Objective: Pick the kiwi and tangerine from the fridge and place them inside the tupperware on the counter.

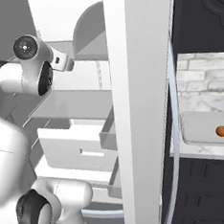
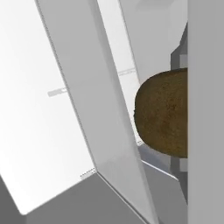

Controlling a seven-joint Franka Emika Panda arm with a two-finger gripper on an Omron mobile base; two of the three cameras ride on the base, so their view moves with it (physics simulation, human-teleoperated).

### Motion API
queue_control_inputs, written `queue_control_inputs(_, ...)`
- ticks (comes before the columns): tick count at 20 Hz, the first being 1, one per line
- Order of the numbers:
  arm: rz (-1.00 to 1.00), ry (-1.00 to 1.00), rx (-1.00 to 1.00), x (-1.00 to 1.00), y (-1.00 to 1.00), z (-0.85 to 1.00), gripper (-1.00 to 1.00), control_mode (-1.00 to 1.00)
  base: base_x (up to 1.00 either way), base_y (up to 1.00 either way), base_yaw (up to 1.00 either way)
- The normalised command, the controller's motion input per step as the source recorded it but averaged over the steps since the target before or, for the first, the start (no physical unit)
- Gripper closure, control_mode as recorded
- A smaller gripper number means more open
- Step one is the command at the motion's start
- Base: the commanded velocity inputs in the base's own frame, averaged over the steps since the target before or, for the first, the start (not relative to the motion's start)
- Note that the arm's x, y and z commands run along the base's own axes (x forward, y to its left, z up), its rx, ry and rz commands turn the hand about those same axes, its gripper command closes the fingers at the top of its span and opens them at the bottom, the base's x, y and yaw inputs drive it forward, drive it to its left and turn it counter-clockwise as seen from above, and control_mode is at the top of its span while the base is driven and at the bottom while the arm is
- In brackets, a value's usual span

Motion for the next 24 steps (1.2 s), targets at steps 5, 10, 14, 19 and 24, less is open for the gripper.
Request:
queue_control_inputs(5, -0.06, 0.00, 0.00, -0.92, -0.18, -0.12, 1.00, -1.00, 0.00, 0.00, 0.00)
queue_control_inputs(10, -0.10, 0.00, 0.00, -1.00, -0.13, -0.23, 1.00, -1.00, 0.00, 0.00, 0.00)
queue_control_inputs(14, -0.14, 0.03, 0.00, -0.89, -0.05, -0.05, 1.00, -1.00, 0.00, 0.00, 0.00)
queue_control_inputs(19, -0.10, 0.07, 0.00, -0.80, -0.04, -0.01, 1.00, -1.00, 0.00, 0.00, 0.00)
queue_control_inputs(24, -0.01, 0.18, 0.00, -0.72, -0.10, 0.00, 1.00, -1.00, 0.00, 0.00, 0.00)
